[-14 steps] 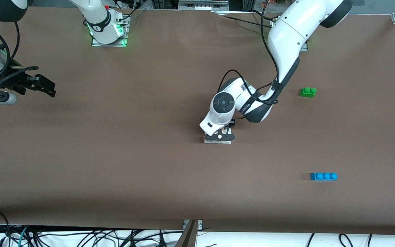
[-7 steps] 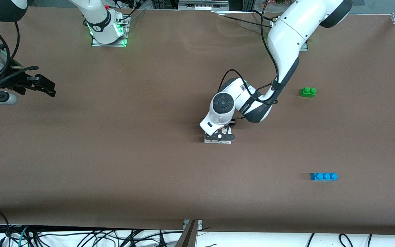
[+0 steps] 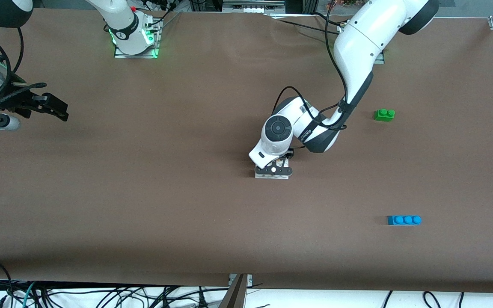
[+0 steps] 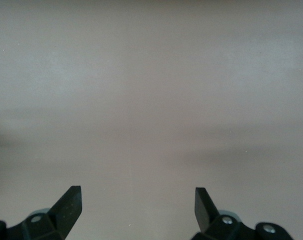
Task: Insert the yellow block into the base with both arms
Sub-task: 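Lower and press the yellow brick onto the base plate studs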
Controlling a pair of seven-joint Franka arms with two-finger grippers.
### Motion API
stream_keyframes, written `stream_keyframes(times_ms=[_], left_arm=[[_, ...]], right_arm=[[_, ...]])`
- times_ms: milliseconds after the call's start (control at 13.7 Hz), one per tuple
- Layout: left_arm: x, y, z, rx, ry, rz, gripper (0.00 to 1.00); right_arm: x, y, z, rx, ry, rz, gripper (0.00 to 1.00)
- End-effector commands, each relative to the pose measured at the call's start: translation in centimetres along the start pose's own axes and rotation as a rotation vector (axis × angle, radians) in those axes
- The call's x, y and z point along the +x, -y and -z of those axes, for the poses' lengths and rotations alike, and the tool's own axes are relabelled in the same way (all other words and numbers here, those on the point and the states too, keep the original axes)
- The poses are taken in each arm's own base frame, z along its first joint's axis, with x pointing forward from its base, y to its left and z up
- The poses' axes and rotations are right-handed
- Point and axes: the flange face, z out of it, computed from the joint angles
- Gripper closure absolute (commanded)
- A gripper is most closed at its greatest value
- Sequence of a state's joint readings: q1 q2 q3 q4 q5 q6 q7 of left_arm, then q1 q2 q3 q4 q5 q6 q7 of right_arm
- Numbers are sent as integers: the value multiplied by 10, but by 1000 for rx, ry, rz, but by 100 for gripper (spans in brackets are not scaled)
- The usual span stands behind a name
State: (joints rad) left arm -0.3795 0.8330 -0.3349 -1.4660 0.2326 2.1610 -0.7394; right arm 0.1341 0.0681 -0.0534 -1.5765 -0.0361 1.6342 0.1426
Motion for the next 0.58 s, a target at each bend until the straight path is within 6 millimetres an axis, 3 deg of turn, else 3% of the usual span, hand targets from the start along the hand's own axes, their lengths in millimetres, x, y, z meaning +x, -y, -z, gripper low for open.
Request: stream_keyframes(times_ms=[0, 146, 292, 365, 511], left_arm=[[-1, -1, 5, 14, -14, -11, 0], [0, 0, 7, 11, -16, -9, 0], [-1, 1, 24, 26, -12, -7, 0], [-3, 4, 41, 40, -1, -1, 0], [-7, 12, 96, 23, 7, 22, 0]], right_arm=[[0, -3, 5, -2, 2, 9, 0], [0, -3, 5, -2, 2, 9, 0], [0, -3, 5, -2, 3, 9, 0], [0, -3, 5, -2, 3, 9, 0], [0, -3, 5, -2, 2, 9, 0]])
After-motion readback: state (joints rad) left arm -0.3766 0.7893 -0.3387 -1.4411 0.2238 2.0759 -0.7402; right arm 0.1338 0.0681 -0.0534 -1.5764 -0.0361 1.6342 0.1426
